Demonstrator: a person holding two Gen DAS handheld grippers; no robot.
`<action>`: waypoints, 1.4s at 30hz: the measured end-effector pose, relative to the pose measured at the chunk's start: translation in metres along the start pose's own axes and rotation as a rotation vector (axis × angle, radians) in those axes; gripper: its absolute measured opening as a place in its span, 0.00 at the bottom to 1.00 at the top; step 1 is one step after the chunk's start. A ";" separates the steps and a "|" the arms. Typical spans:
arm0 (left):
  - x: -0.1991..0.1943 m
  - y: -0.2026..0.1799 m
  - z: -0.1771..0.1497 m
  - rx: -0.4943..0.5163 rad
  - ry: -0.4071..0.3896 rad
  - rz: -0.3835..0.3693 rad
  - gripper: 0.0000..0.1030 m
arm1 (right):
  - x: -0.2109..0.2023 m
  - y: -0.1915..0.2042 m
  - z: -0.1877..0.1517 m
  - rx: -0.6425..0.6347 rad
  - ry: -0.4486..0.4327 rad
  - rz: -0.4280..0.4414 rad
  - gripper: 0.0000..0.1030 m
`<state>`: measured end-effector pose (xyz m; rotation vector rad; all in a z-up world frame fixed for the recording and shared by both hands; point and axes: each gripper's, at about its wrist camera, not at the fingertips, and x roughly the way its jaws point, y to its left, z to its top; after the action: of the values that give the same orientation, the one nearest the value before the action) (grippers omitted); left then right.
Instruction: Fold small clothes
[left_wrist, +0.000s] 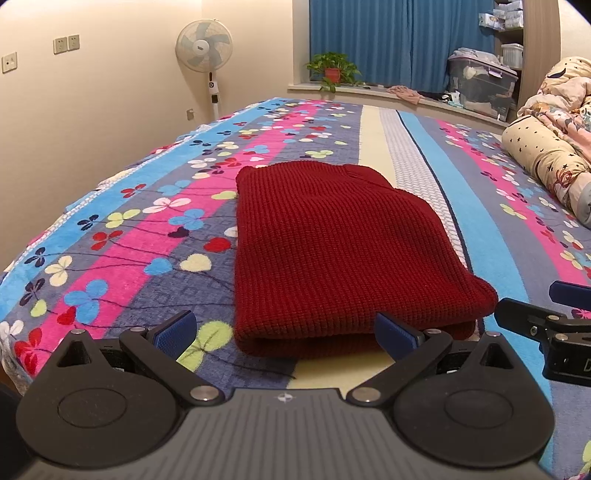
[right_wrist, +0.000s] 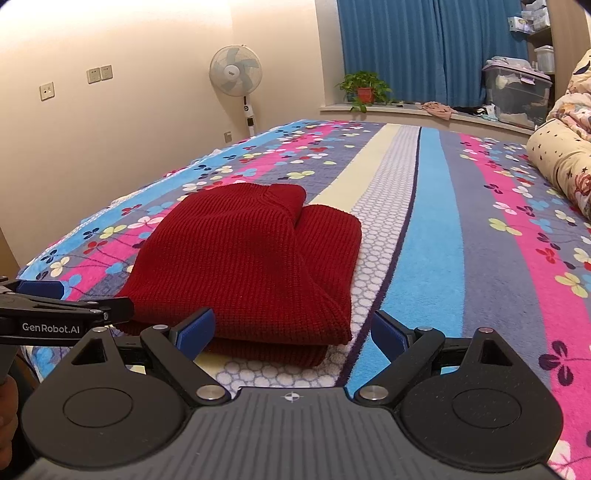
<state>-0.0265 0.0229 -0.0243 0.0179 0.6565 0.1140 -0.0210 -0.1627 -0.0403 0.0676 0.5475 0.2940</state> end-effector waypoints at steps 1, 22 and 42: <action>0.000 0.000 0.000 -0.001 0.000 -0.001 1.00 | 0.000 0.000 0.000 -0.001 0.000 0.001 0.89; -0.002 -0.001 0.001 -0.004 -0.011 -0.005 1.00 | -0.002 0.001 -0.001 -0.013 -0.011 0.008 0.89; -0.004 0.000 0.003 0.004 -0.019 -0.011 1.00 | -0.002 0.002 0.000 -0.016 -0.010 0.009 0.89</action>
<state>-0.0278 0.0227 -0.0199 0.0195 0.6378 0.1013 -0.0231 -0.1610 -0.0394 0.0564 0.5353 0.3062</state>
